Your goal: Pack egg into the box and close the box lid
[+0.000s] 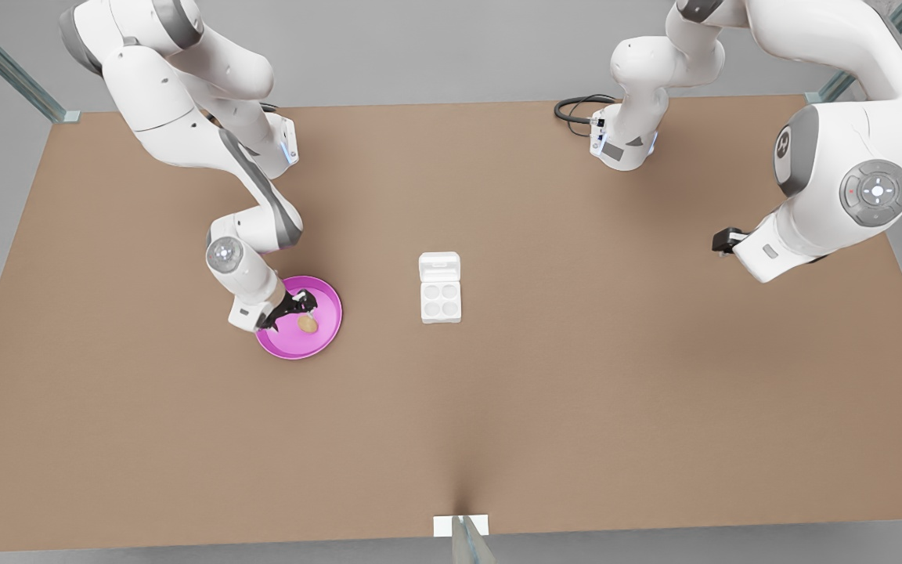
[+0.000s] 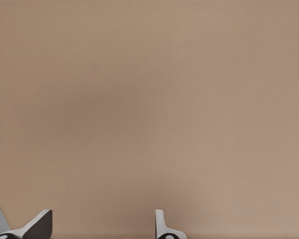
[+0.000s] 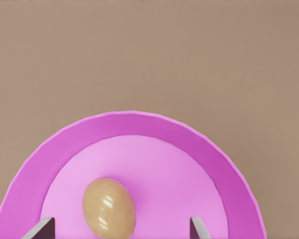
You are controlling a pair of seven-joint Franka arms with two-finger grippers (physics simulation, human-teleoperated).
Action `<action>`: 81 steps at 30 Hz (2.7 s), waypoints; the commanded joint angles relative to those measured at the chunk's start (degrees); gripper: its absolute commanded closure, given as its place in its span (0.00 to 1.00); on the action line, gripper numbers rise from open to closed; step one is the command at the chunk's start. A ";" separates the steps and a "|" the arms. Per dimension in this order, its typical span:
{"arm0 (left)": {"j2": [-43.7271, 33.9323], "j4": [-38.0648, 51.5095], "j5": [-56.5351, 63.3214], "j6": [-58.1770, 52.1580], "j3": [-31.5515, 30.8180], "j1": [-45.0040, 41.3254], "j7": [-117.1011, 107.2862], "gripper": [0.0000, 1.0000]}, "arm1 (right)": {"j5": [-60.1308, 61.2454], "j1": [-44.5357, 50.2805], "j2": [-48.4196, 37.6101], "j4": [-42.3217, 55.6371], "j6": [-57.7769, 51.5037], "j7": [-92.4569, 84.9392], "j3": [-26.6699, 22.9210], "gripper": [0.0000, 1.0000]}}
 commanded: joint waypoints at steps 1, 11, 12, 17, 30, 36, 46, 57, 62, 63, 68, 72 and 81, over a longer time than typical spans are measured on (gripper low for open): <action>0.28 0.02 0.03 0.02 0.06 -0.01 0.43 0.00 | 0.08 -0.05 0.37 -0.08 4.10 -3.24 0.00 0.00; 0.54 0.02 0.03 0.02 0.06 -0.01 0.25 0.00 | -0.10 -0.23 5.21 0.97 4.89 -3.33 -0.61 0.00; 0.54 0.02 0.03 0.02 0.06 -0.01 0.34 0.00 | -0.10 -0.23 5.29 0.97 4.89 -3.33 -0.70 0.00; 0.54 0.02 0.03 0.02 -0.03 -0.01 0.08 0.00 | -0.28 -0.76 5.29 0.62 4.89 -3.33 -0.70 0.00; 2.65 0.02 0.03 1.34 0.24 0.25 0.08 0.00 | -0.36 1.97 9.34 3.26 4.98 -3.07 -1.76 0.00; 2.65 0.02 0.03 1.25 0.15 0.25 -0.01 0.00 | -0.63 1.70 8.81 3.17 4.89 -2.89 -1.67 0.00; 2.74 0.02 -0.06 1.25 0.15 0.17 -0.10 0.00 | -0.89 1.35 8.63 2.64 4.71 -2.72 -1.67 0.28; 2.83 0.02 -0.14 1.25 0.15 0.08 -0.27 0.00 | -1.77 1.00 7.84 1.15 4.71 -2.54 -1.23 0.57; 2.92 0.02 -0.06 1.25 0.15 0.08 -0.27 0.00 | -1.86 1.09 5.91 1.41 4.62 -2.36 -1.14 0.59; 2.92 0.02 -0.06 1.25 0.15 0.08 -0.27 0.00 | -1.77 1.18 5.73 1.41 4.62 -2.36 -1.14 0.59; 3.00 0.02 -0.06 0.98 0.15 0.08 -0.27 0.00 | -1.77 1.88 2.92 4.31 1.20 1.24 0.53 0.60; 3.35 0.02 -0.06 1.07 0.15 0.08 -0.27 0.00 | -1.68 2.23 2.31 13.80 -10.76 7.66 4.22 0.60; 3.53 0.02 -0.06 1.07 0.15 0.08 -0.27 0.00 | -1.86 15.15 9.42 32.52 -19.98 27.96 4.84 0.60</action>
